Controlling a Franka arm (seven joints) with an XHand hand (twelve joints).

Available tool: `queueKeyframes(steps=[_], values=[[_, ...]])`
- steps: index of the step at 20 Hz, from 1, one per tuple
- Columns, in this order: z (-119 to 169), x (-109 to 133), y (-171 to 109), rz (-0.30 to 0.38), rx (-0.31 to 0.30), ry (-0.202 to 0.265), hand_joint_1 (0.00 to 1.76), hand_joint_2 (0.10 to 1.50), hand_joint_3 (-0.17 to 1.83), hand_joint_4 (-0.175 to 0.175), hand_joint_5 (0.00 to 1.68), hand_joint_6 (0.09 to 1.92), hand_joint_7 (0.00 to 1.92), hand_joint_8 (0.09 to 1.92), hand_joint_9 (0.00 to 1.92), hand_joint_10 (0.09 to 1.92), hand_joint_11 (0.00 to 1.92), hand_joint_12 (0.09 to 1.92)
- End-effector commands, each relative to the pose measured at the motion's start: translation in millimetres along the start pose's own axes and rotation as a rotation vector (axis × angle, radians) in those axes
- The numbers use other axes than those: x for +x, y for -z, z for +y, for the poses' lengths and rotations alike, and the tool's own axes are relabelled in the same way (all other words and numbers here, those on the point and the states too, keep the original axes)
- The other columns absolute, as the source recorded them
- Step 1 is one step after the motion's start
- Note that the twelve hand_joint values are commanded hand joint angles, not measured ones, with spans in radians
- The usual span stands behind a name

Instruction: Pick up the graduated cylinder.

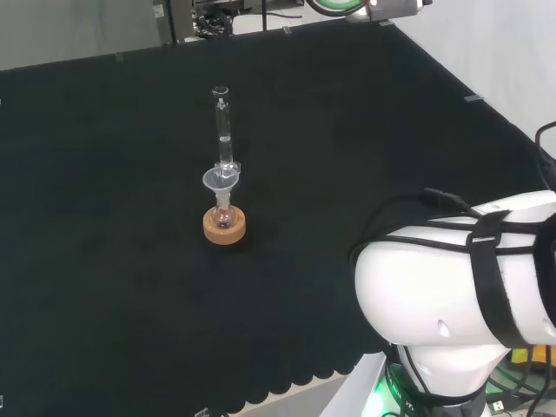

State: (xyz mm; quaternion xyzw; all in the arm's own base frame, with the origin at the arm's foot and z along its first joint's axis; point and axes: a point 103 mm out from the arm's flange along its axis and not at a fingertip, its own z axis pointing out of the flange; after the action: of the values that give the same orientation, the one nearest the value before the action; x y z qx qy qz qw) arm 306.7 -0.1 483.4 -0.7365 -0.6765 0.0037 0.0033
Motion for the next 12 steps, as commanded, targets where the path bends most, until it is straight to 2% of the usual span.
queueKeyframes(steps=[1,3,5,12], values=[[1,-2,0,-0.012,-0.011,0.0,0.1,1.09,0.55,-0.016,0.17,0.21,0.0,0.5,0.14,0.66,0.04,1.32],[1,-2,0,-0.011,-0.011,-0.001,0.07,1.16,0.42,-0.017,0.21,0.1,0.0,0.48,0.13,0.67,0.02,1.37],[1,0,0,-0.016,-0.012,-0.004,0.06,1.2,0.36,-0.017,0.23,0.09,0.0,0.48,0.13,0.67,0.01,1.38],[8,0,-11,-0.017,0.002,-0.027,0.07,1.21,0.34,-0.018,0.24,0.09,0.0,0.48,0.13,0.67,0.01,1.38]])
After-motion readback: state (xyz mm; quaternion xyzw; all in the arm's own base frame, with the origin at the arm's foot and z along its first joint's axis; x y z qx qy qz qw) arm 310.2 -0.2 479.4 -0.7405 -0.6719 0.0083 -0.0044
